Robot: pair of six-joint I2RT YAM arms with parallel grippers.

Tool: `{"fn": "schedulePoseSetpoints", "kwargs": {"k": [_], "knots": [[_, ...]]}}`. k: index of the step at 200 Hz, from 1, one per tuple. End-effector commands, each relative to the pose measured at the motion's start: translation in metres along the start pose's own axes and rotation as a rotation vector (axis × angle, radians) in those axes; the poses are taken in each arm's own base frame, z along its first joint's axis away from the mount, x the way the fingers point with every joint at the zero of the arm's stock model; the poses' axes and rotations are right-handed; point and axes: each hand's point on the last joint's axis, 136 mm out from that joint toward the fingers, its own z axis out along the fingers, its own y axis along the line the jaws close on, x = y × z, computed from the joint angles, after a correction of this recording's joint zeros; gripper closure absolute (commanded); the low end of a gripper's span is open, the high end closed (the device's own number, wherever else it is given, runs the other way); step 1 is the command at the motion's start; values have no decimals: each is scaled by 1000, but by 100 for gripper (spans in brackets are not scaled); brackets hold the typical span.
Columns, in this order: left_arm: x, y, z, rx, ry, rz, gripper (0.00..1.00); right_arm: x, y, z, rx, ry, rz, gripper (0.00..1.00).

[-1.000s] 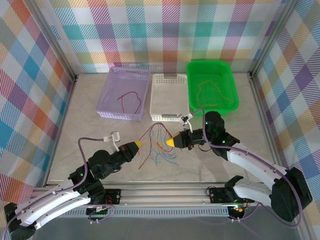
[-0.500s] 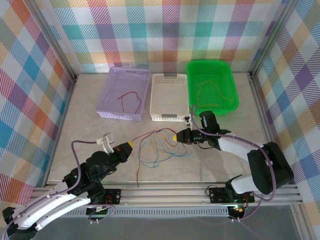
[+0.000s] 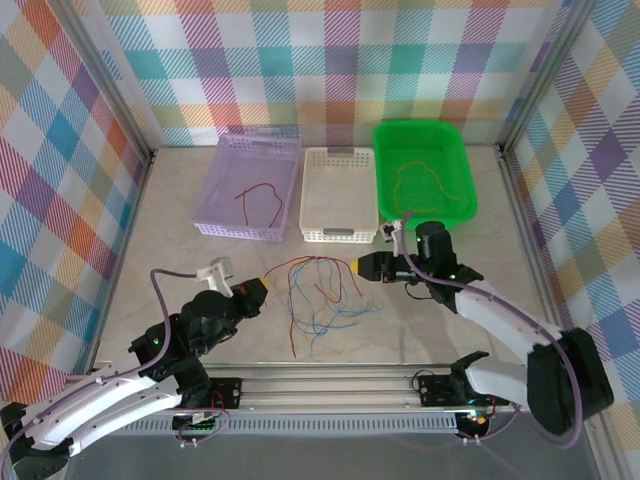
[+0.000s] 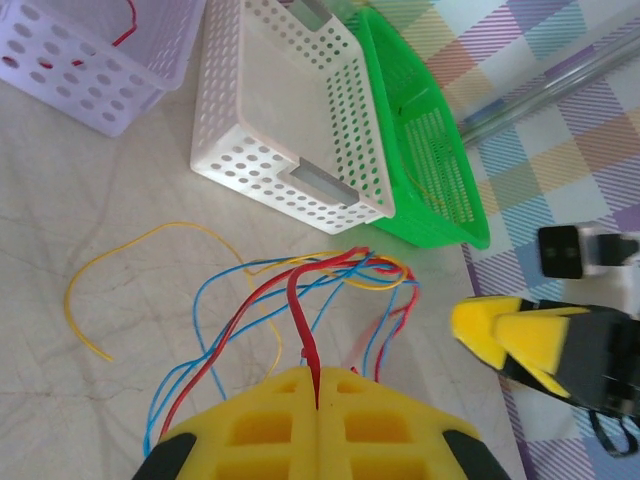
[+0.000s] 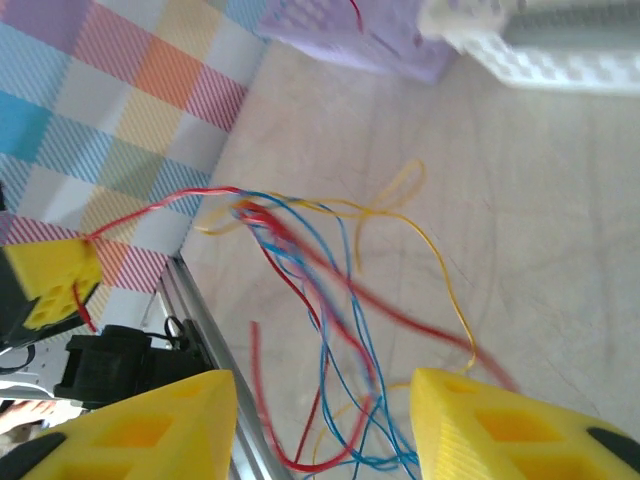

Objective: Untangle the cables

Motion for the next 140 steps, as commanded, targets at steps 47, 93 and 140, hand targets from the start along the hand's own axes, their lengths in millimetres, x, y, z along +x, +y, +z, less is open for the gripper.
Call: {"fn": "schedulePoseSetpoints", "kwargs": {"k": [47,93,140], "knots": [[-26,-60,14,79,-26,28,100,22,53,0,-102,5,-185,43],[-27,-86,23,134,-4,-17,100,38,56,45,-65,63,-205,44],[-25,-94,24,164,8,-58,100,26,43,75,50,-32,-210,42]]}}
